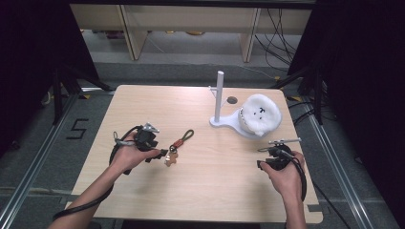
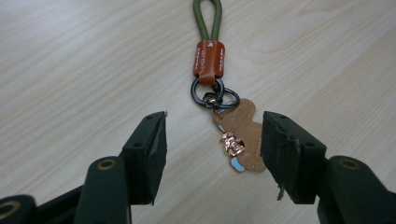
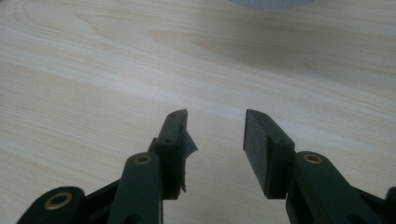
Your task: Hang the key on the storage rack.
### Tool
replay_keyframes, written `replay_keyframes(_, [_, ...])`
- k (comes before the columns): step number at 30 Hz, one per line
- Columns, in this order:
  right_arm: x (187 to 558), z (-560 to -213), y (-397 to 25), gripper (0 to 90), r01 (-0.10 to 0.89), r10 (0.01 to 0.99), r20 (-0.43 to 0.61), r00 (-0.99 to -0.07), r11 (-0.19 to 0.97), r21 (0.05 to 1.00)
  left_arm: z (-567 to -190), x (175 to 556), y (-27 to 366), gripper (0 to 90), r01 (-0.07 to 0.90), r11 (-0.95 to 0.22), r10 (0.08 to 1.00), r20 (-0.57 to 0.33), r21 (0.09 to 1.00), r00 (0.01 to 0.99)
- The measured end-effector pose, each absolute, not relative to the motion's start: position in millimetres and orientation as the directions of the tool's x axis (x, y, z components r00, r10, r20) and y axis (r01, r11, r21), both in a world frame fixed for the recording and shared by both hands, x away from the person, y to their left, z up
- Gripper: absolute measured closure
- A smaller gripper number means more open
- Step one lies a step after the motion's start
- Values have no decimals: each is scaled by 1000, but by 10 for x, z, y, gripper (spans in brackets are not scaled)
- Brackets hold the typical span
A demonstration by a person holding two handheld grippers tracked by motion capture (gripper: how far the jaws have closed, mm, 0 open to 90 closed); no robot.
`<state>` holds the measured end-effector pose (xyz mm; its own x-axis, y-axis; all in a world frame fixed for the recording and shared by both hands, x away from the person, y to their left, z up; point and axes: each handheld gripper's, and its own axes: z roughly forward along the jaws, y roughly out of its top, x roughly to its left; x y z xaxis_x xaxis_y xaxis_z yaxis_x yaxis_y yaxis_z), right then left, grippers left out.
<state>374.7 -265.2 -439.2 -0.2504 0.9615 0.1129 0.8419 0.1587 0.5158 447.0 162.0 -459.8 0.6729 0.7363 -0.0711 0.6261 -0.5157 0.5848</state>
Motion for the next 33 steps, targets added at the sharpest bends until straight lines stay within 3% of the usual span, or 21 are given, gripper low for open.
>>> replay_keyframes(20, [3743, -4405, -2660, 605, 848, 961, 127, -244, 148, 509, -4779, 5009, 1220, 447, 624, -664, 676, -25, 411, 736])
replay_keyframes(33, [3742, -4416, -2635, 601, 848, 960, 131, -249, 151, 507, -4817, 5142, 1081, 453, 634, -687, 675, -12, 355, 738])
